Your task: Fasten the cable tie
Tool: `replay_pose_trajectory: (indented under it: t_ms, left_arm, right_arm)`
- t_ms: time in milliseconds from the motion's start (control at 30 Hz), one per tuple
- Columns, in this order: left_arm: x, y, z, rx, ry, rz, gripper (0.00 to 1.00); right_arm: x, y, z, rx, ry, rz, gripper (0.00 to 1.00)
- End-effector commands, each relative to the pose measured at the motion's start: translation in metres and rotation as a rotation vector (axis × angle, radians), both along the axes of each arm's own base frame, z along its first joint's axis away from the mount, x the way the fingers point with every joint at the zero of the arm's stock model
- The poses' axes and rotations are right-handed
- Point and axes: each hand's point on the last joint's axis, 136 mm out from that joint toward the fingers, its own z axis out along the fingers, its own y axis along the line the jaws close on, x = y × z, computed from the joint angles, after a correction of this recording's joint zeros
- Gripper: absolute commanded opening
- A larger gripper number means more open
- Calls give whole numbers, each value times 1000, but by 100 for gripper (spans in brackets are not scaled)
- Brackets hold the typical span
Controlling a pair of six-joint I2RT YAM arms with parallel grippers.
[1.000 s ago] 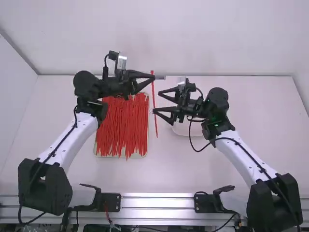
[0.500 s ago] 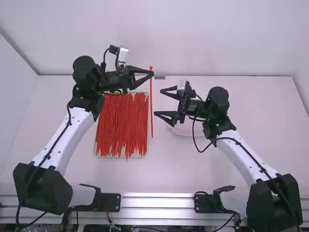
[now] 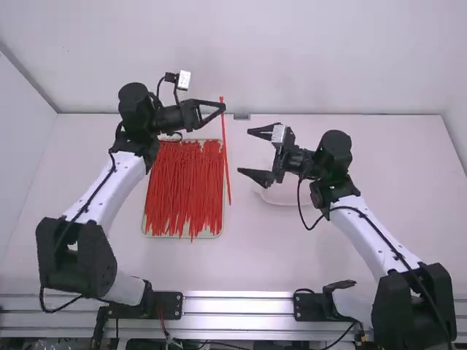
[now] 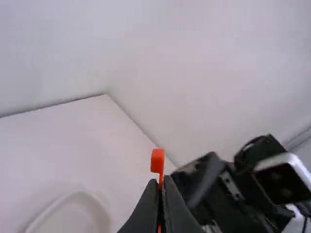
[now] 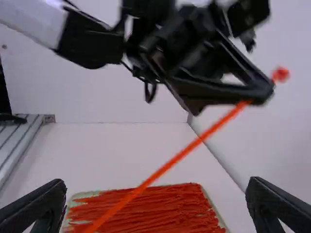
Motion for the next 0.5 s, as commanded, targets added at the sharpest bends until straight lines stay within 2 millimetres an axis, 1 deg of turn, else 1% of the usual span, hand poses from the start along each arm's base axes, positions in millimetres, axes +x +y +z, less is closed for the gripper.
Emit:
replay_pose_trajectory:
  t_ms: [0, 100, 167, 200, 233, 367, 400, 467]
  left_arm:
    - [10, 8, -2, -47, 98, -10, 2]
    - [24, 14, -17, -85, 201, -2, 1]
    - [30, 17, -25, -101, 253, 4, 1]
    - [36, 19, -35, -118, 322, 10, 2]
    - [37, 20, -39, -124, 350, 8, 2]
    - [32, 13, -42, -140, 421, -32, 2]
    - [31, 13, -42, -141, 427, -36, 2]
    - [25, 8, -42, -154, 489, -75, 2]
  right_arm:
    - [-13, 4, 9, -24, -217, 81, 98]
    - [-25, 5, 4, -46, -374, 151, 98]
    - [-28, 4, 0, -58, -447, 173, 98]
    - [-33, 4, -6, -68, -535, 201, 98]
    - [-34, 4, -8, -75, -575, 204, 98]
    - [-35, 3, -18, -105, -721, 210, 98]
    - [-35, 3, -19, -108, -734, 209, 98]
    - [-36, 3, -25, -125, -829, 215, 98]
